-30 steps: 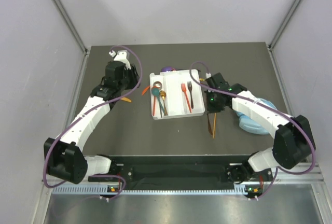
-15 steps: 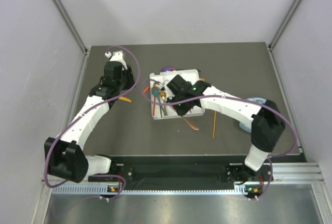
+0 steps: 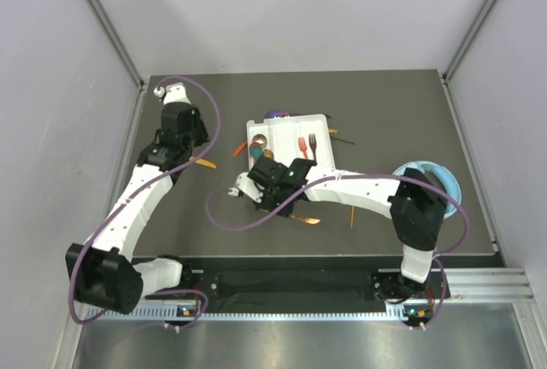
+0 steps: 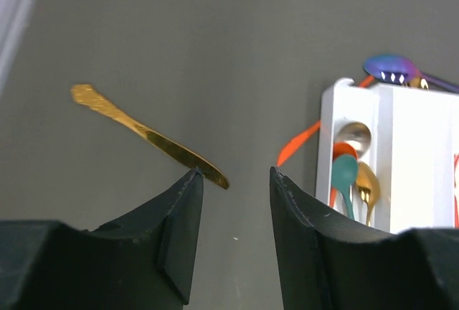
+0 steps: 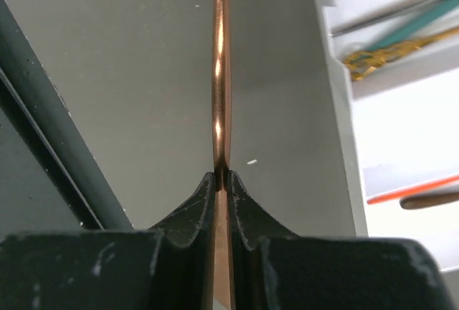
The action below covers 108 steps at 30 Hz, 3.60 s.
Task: Sort the eating utensils into containers
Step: Place the fork at the center of the board, then pick up the fork at the center of the board.
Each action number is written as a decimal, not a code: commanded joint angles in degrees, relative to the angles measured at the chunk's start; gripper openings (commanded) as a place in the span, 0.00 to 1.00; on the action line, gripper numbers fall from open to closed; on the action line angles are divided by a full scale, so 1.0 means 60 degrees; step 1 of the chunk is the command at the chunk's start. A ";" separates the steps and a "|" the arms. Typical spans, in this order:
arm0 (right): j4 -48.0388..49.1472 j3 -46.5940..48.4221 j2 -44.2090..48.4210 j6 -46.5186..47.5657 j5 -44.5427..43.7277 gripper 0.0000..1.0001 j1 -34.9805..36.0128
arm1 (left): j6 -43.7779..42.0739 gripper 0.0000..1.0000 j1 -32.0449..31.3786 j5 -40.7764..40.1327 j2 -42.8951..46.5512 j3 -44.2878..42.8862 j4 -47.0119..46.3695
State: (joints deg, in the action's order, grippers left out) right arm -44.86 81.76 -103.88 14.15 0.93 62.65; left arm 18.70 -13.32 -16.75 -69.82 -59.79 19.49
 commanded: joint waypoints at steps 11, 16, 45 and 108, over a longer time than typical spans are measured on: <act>0.1207 -0.0881 -0.1526 0.1259 -0.0126 0.00 0.0354 | 0.0385 0.50 0.0462 -0.1295 0.0987 0.0165 0.0107; 0.1076 -0.0941 -0.1350 0.0779 -0.0944 0.04 0.0383 | 0.0326 0.50 0.0477 -0.1265 0.1002 0.0253 0.0048; 0.3710 -0.4324 0.3207 -0.5785 0.5616 0.50 -0.1917 | 0.0560 0.50 0.0726 -0.0914 0.1280 0.0692 -0.0318; 0.1544 -0.2800 0.0743 -0.5990 0.2906 0.46 -0.2928 | 0.0516 0.50 0.0726 -0.0592 0.1178 0.0853 -0.0406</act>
State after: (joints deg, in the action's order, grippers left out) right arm -33.39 63.90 -102.48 -17.74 13.93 44.49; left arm 21.30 -9.30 -21.32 -63.48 -54.94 20.12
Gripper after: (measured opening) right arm 0.451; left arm 0.502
